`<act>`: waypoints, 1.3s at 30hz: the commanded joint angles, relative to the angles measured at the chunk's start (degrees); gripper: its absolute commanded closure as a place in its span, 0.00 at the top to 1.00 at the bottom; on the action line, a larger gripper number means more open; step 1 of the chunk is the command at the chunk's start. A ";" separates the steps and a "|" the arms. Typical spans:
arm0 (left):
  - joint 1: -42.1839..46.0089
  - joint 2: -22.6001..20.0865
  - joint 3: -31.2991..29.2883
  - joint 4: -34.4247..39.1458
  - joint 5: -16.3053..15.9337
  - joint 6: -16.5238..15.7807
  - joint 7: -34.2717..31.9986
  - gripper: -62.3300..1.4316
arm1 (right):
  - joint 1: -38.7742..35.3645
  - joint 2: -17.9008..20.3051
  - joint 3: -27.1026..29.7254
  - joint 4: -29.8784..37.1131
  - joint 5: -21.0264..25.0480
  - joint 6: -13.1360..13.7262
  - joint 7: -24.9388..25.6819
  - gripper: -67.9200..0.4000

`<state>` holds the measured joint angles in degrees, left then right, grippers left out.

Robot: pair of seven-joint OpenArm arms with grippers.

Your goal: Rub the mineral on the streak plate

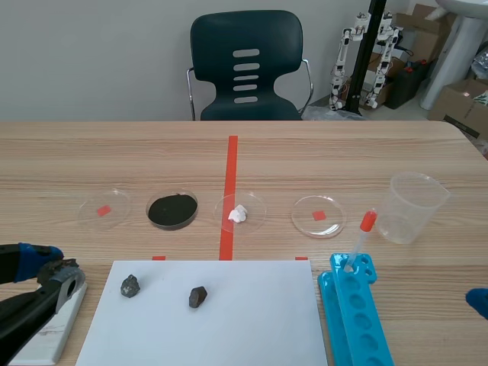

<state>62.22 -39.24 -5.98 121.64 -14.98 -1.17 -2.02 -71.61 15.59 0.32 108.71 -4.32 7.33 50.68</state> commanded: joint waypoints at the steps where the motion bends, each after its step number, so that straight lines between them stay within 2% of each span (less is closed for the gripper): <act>1: -0.02 -0.13 0.26 1.05 -0.20 0.13 -0.96 0.20 | 0.22 0.11 0.37 1.18 0.42 0.00 0.83 1.00; 18: -0.02 -0.13 0.26 1.05 -0.20 0.13 -0.92 0.20 | 0.22 0.11 0.37 1.18 0.42 0.00 0.83 1.00; 21: -0.20 -0.13 0.28 1.05 -0.37 0.13 1.40 0.20 | 0.22 0.11 0.37 1.18 0.42 0.00 0.83 1.00; 23: -0.52 -0.13 0.28 1.05 -1.40 0.15 4.17 0.20 | 0.22 0.11 0.37 1.18 0.42 0.00 0.83 1.00; 27: -2.34 -0.09 0.28 1.05 -6.19 0.15 12.09 0.20 | 0.22 0.11 0.37 1.18 0.42 0.00 0.85 1.00; 34: -13.27 3.19 0.28 0.02 -14.49 0.66 34.25 0.20 | 0.22 0.11 0.37 1.18 0.42 0.00 0.85 1.00; 36: -16.94 4.63 0.28 -1.16 -15.96 2.84 39.71 0.20 | 0.22 0.11 0.37 1.18 0.42 0.00 0.85 1.00; 39: -22.60 6.80 0.28 -4.22 -15.96 5.64 47.56 0.20 | 0.22 0.11 0.37 1.18 0.42 0.00 0.85 1.00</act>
<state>40.32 -32.99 -5.91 118.28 -31.00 4.56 45.32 -71.61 15.59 0.32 108.71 -4.32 7.33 50.65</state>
